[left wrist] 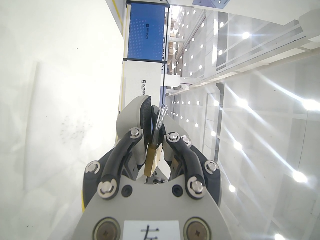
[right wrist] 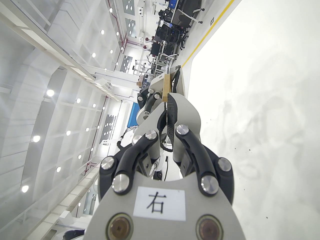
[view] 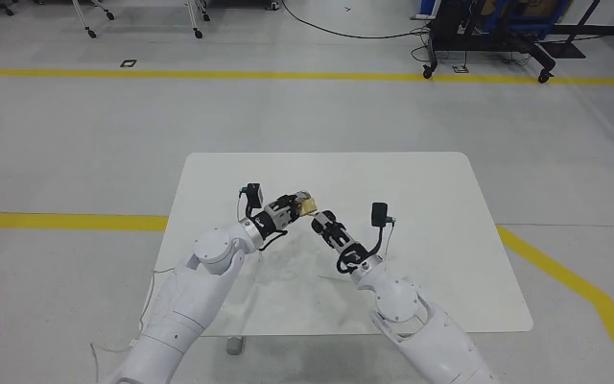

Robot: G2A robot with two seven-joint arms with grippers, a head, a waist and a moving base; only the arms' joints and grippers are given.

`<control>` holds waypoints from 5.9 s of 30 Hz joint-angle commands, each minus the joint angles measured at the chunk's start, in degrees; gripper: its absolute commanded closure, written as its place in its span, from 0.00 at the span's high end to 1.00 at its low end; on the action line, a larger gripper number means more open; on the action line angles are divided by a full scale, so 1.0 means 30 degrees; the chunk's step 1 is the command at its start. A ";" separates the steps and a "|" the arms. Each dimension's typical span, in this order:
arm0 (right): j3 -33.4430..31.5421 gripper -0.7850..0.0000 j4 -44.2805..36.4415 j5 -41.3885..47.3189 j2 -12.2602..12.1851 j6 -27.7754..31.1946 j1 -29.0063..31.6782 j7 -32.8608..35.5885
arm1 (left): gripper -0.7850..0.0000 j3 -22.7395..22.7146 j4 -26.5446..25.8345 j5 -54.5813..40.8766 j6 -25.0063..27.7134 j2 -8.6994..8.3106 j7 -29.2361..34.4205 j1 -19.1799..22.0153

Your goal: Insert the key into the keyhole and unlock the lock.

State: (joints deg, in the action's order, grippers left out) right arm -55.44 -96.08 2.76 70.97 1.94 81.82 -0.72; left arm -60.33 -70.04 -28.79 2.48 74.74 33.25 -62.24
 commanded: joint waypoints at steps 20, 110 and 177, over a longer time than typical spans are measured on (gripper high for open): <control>0.0735 0.00 0.0204 -1.2354 0.0238 -0.0999 0.0585 -0.4994 | 0.00 0.0256 0.1529 -0.2103 -0.3924 0.0295 0.1553 0.0921; -0.3201 1.00 -0.1208 -0.0735 0.0842 0.1625 0.2032 0.2098 | 0.00 -0.0270 0.1547 -0.2067 -0.4206 0.0681 0.1634 0.0545; -0.4177 0.37 0.5356 1.3375 0.0324 -0.0913 -0.1728 1.7938 | 0.00 -0.0630 0.1232 -0.2103 -0.0206 0.0550 0.5866 0.0495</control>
State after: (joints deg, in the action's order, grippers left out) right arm -67.97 -80.11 42.79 71.95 -0.70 76.67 53.21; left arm -62.23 -66.37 -35.04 1.88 76.39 50.78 -60.78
